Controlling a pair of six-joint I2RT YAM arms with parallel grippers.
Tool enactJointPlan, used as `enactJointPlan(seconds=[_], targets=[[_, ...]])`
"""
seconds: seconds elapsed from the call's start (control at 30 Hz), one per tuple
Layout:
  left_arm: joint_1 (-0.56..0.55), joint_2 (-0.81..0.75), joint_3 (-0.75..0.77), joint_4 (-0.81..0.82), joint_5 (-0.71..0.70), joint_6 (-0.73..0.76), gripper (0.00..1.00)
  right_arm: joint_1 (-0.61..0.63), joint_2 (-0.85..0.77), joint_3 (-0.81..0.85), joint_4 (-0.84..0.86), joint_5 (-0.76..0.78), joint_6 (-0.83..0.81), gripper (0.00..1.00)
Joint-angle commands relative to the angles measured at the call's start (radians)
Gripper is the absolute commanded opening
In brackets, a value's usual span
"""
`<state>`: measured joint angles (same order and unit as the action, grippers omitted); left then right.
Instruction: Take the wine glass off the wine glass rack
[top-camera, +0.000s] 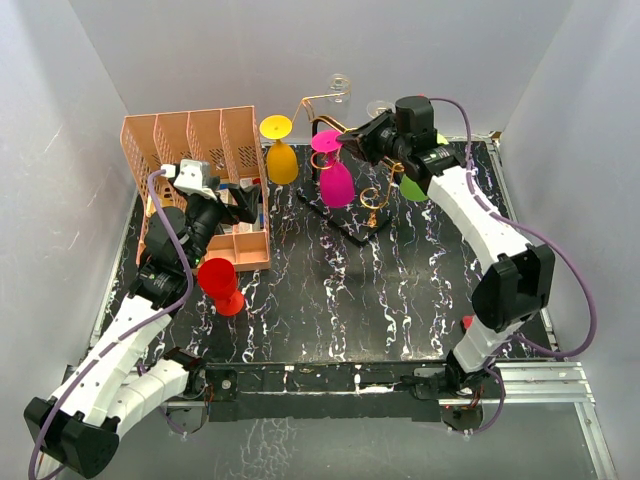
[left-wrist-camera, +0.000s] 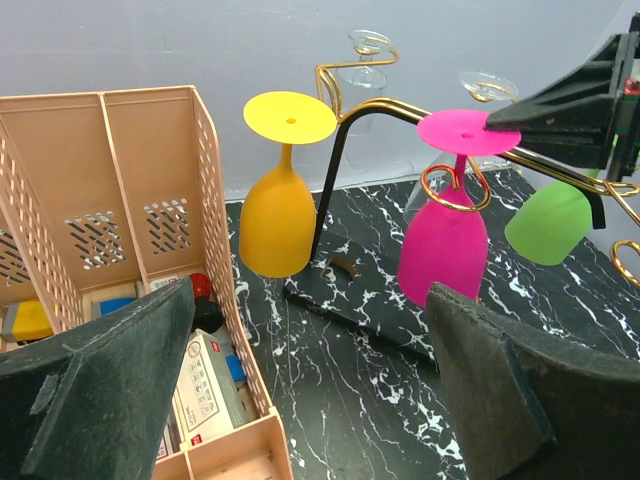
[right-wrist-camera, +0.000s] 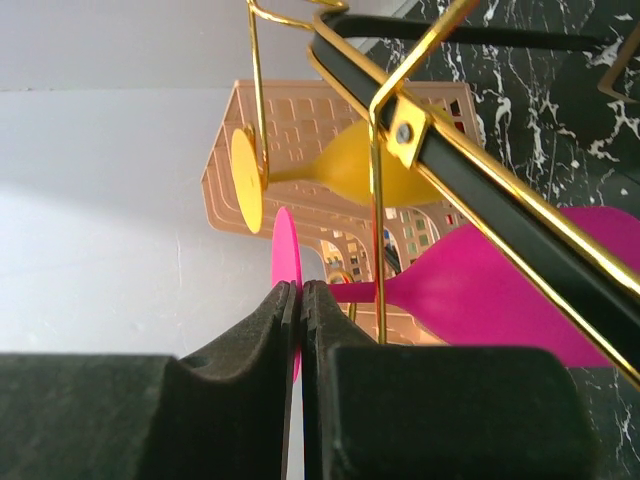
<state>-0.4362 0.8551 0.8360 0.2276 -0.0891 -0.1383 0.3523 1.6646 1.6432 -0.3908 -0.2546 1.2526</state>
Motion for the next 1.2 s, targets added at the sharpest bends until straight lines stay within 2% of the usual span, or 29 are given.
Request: enactJointPlan(seconds=[0.0, 0.37, 0.6, 0.8, 0.93, 1.17], targets=[[-0.006, -0.003, 0.020, 0.014, 0.006, 0.008, 0.97, -0.005, 0.051, 0.109, 0.058, -0.017, -0.020, 0.08], [-0.006, 0.002, 0.026, 0.007, 0.008, 0.010, 0.97, 0.026, 0.163, 0.250, 0.037, -0.036, -0.049, 0.08], [-0.004, 0.007, 0.025, 0.004, -0.002, 0.007, 0.97, 0.071, 0.176, 0.271, 0.066, -0.087, -0.032, 0.08], [-0.006, -0.014, 0.033, -0.015, -0.033, -0.007, 0.97, 0.101, 0.135, 0.219, 0.163, -0.157, 0.003, 0.08], [-0.005, -0.059, 0.059, -0.088, -0.073, -0.096, 0.97, 0.104, 0.089, 0.191, 0.197, -0.181, 0.013, 0.08], [-0.005, -0.133, 0.170, -0.329, 0.006, -0.319, 0.97, 0.105, -0.127, -0.087, 0.516, -0.275, 0.113, 0.08]])
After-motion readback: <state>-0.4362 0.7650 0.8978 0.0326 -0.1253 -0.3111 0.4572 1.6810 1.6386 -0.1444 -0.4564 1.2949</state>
